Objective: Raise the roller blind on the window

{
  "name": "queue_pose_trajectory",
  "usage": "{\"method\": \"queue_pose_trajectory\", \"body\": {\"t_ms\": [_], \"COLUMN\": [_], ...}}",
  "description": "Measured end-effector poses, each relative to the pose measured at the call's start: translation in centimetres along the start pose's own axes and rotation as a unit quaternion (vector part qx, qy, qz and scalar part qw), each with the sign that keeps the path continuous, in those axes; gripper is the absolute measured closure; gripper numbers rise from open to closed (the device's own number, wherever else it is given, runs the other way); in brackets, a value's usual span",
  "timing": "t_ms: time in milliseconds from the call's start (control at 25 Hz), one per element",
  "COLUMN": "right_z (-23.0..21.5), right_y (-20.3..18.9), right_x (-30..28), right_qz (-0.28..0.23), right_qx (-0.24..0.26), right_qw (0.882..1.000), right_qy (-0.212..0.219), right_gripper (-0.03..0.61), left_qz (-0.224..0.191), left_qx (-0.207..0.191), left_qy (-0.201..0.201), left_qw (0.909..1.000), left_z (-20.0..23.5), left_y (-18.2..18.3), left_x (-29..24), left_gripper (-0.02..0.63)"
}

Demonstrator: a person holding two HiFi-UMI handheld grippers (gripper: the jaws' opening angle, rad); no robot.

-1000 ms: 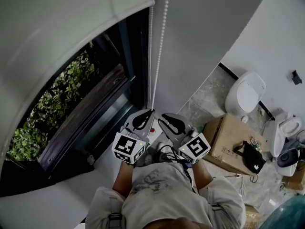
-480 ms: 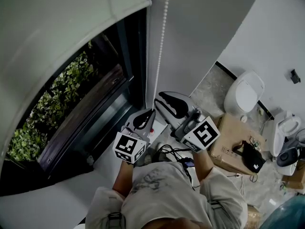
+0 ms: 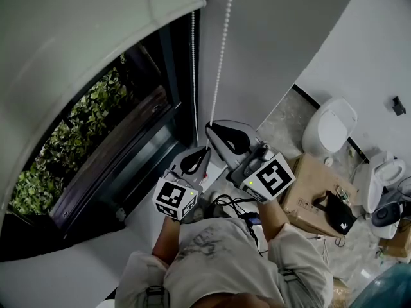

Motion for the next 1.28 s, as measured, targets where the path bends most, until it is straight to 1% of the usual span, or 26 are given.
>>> {"method": "queue_pose_trajectory", "body": {"t_ms": [160, 320, 440, 760, 920, 1280], "right_z": [-0.2, 0.2, 0.6, 1.4, 1.7, 2.3], "right_y": [-0.5, -2.6, -4.0, -6.8, -7.9, -9.9], "right_x": [0.1, 0.2, 0.6, 1.1, 1.2, 1.6], "right_qz": [-0.009, 0.013, 0.019, 0.041, 0.049, 0.065], "right_qx": [-0.005, -0.019, -0.032, -0.052, -0.061, -0.077], "right_qw": [1.0, 1.0, 0.999, 0.998, 0.997, 0.995], "right_qy": [-0.006, -0.01, -0.012, -0.019, -0.021, -0.023], "right_gripper": [0.566, 0.568, 0.566, 0.568, 0.566, 0.566], "left_qz": [0.01, 0.037, 0.057, 0.095, 0.11, 0.138], "left_qx": [-0.003, 0.009, 0.021, 0.033, 0.044, 0.052], "left_qy": [0.002, -0.002, -0.005, -0.008, -0.011, -0.014], "left_qw": [0.9999, 0.9993, 0.9982, 0.9949, 0.9929, 0.989], "left_z": [0.1, 0.3, 0.3, 0.5, 0.6, 0.8], "left_y": [-0.5, -2.4, -3.8, -6.5, -7.7, -9.8], "left_x": [-0.3, -0.5, -0.5, -0.6, -0.7, -0.6], "left_gripper": [0.604, 0.604, 0.604, 0.604, 0.604, 0.604]}}
Point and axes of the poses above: the fingertips, and each gripper's own axes: x backward along the fingers, z to its left, y out of its top, the point moved 10 cm from there along x, backward along the fingers, and after that the axes turned 14 degrees about y, right-handed, at the moved point
